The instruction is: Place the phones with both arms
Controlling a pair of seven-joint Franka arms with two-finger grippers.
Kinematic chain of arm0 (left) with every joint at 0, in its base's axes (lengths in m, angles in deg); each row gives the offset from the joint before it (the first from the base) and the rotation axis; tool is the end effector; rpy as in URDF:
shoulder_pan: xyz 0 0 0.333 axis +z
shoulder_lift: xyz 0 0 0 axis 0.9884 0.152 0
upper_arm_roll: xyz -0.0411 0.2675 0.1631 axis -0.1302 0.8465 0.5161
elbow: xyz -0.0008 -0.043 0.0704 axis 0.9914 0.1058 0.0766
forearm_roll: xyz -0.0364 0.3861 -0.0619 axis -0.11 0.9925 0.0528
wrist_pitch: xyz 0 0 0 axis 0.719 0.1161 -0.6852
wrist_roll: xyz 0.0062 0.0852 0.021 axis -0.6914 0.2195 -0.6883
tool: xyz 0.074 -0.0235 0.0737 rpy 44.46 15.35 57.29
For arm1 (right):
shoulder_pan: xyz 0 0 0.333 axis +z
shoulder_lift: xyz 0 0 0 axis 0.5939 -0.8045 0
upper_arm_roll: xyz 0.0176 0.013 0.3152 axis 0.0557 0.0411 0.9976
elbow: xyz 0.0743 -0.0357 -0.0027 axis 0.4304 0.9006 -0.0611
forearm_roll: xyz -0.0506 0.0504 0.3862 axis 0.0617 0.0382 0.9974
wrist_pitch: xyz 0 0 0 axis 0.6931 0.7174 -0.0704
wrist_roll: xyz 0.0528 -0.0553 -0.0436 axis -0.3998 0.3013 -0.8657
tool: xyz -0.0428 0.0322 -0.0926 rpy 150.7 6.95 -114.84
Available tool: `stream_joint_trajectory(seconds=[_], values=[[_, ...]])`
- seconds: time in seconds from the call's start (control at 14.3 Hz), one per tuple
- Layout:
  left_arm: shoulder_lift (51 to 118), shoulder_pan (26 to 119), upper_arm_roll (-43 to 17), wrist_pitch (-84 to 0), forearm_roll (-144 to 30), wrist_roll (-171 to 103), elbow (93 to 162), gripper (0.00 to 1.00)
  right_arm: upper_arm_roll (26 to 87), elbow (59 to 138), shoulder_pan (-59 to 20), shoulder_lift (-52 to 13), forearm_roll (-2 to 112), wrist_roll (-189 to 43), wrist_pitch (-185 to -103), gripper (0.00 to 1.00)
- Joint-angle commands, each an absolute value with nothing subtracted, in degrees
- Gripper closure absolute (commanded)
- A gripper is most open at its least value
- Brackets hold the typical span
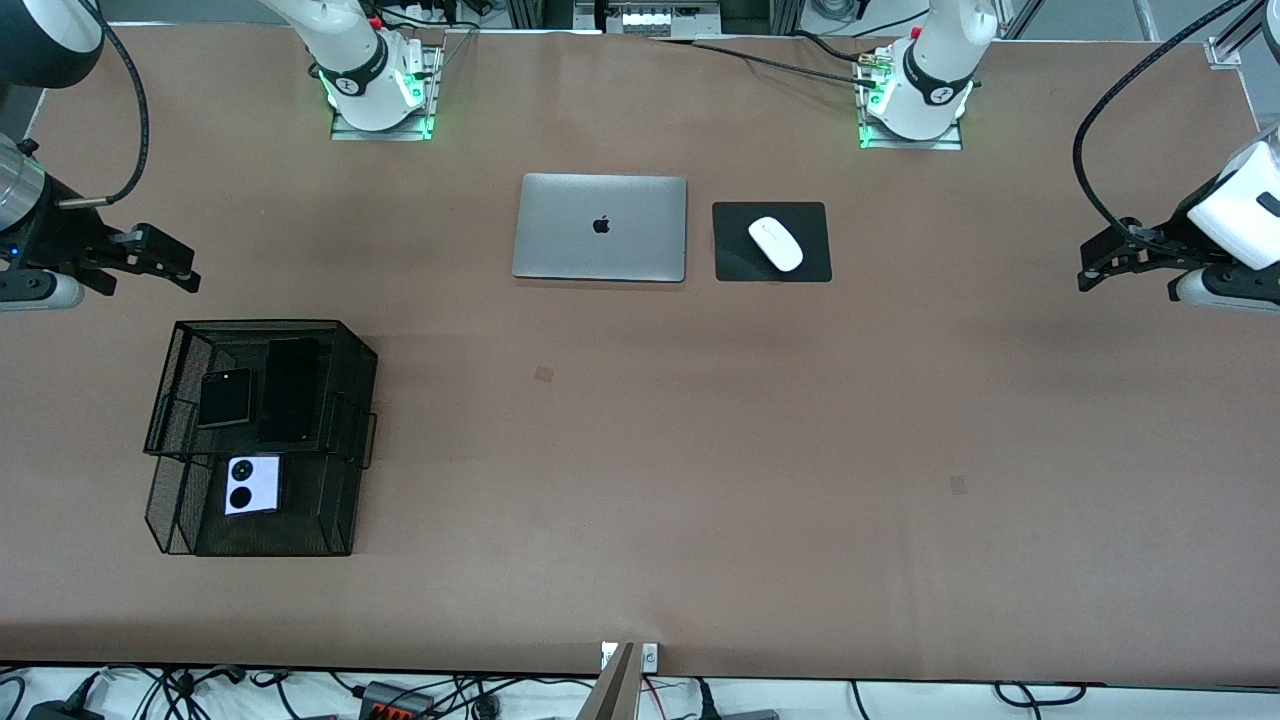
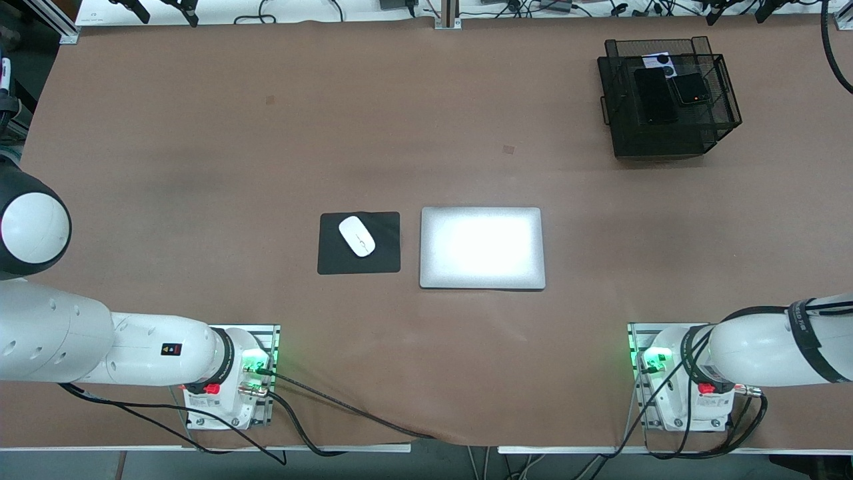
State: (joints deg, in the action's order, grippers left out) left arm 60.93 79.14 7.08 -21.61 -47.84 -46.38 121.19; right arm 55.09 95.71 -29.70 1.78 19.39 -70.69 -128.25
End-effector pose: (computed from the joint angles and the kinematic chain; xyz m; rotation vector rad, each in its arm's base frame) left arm 0.5742 -0.0021 0.5898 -3.1363 0.1636 -0.0447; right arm 0.5766 0.0005 0.5670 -3.1294 -0.0659 -0.0335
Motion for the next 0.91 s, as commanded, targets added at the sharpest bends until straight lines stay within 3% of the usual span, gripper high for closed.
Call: stream_joint_trajectory(seconds=[0.0,0.28,0.84], values=[[60.9,79.3,6.9,-20.4,-47.0,-46.5,120.2,0.00,55.2,98.7,-29.4,3.8,18.4,-67.9,-128.0,0.00],[60.8,79.2,6.8,-20.4,-47.0,-46.4,120.2,0.00,55.2,101.4,-29.5,5.4,18.3,-67.0,-129.1,0.00],[60.9,79.1,6.8,-19.1,-46.9,-46.5,120.2,0.00,55.2,99.2,-29.4,4.3,18.0,-67.1,-128.4,0.00]])
